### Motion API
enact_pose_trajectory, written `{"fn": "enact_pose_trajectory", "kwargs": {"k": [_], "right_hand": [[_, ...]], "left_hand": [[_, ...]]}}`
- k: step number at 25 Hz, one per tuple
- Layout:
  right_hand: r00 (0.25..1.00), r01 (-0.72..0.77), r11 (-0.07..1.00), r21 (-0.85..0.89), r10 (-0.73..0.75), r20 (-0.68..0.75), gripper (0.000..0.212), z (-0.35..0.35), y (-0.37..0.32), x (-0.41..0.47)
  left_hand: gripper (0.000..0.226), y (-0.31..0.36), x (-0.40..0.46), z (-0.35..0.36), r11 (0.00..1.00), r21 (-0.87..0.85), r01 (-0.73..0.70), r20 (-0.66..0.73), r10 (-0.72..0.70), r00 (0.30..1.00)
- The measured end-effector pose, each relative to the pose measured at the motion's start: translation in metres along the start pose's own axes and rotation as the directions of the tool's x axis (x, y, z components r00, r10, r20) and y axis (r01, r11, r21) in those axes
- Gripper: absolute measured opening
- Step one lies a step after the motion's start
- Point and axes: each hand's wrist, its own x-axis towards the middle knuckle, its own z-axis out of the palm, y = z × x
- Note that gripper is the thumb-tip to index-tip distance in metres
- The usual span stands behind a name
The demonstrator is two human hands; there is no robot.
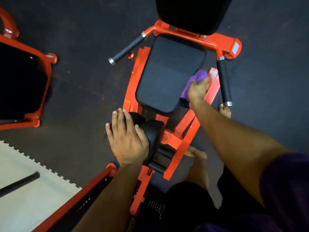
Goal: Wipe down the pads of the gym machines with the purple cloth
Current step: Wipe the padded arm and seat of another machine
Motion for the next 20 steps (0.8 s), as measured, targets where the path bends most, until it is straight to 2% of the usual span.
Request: {"fn": "enact_pose_trajectory", "kwargs": {"k": [2, 4, 5, 6, 7, 9, 10, 12, 13, 14, 15, 18, 20], "right_hand": [[0.994, 0.043, 0.998, 0.039, -0.047, 0.104, 0.064, 0.001, 0.041, -0.052], [0.978, 0.079, 0.991, 0.107, -0.098, 0.184, 0.05, 0.016, 0.094, -0.101], [0.979, 0.087, 0.994, 0.073, -0.099, 0.18, 0.043, 0.015, 0.095, -0.104], [0.986, 0.07, 0.997, -0.032, -0.064, 0.156, 0.04, 0.007, 0.079, -0.093], [0.992, 0.037, 0.999, 0.007, -0.038, 0.12, 0.042, 0.004, 0.058, -0.071], [0.993, 0.111, 0.994, -0.014, -0.111, 0.026, 0.053, 0.002, 0.015, -0.029], [0.991, 0.124, 0.992, -0.029, -0.122, 0.048, 0.058, 0.0, 0.0, -0.023], [0.974, 0.171, 0.982, -0.081, -0.156, 0.167, 0.063, -0.006, 0.011, -0.033], [0.945, 0.244, 0.965, -0.099, -0.214, 0.246, 0.061, -0.014, 0.024, -0.048], [0.918, 0.272, 0.957, -0.102, -0.226, 0.327, 0.057, -0.023, 0.038, -0.056], [0.913, 0.261, 0.96, -0.097, -0.213, 0.348, 0.052, -0.035, 0.049, -0.056], [0.948, 0.196, 0.98, -0.035, -0.18, 0.264, 0.045, -0.064, 0.051, -0.04], [0.95, 0.22, 0.975, 0.027, -0.22, 0.22, 0.046, -0.064, 0.043, -0.02]], "left_hand": [[0.063, -0.002, 0.002, 0.0, 1.0, 0.009, -0.019, 0.007, 0.019, 1.0], [0.063, -0.001, 0.002, 0.0, 1.0, 0.007, -0.016, 0.02, 0.016, 1.0], [0.063, 0.0, 0.002, -0.001, 1.0, 0.007, -0.014, 0.014, 0.014, 1.0], [0.062, 0.0, 0.002, 0.0, 1.0, 0.005, -0.015, 0.007, 0.015, 1.0], [0.062, 0.0, 0.001, -0.001, 1.0, -0.001, -0.018, 0.008, 0.018, 1.0], [0.061, 0.0, 0.0, 0.0, 1.0, 0.004, -0.026, 0.002, 0.026, 1.0], [0.061, -0.001, 0.001, 0.003, 0.999, 0.018, -0.026, -0.005, 0.026, 1.0], [0.062, -0.003, -0.002, 0.002, 0.999, 0.033, -0.025, 0.022, 0.024, 0.999], [0.063, -0.003, -0.002, 0.001, 0.999, 0.041, -0.032, 0.036, 0.03, 0.999], [0.065, -0.002, -0.001, -0.001, 0.998, 0.053, -0.035, 0.06, 0.032, 0.998], [0.066, 0.001, 0.001, -0.004, 0.997, 0.072, -0.035, 0.092, 0.028, 0.995], [0.076, 0.008, 0.012, -0.016, 0.998, 0.05, -0.041, 0.194, 0.03, 0.981], [0.079, 0.026, 0.051, -0.012, 0.985, -0.061, -0.161, 0.245, 0.171, 0.954]]}}
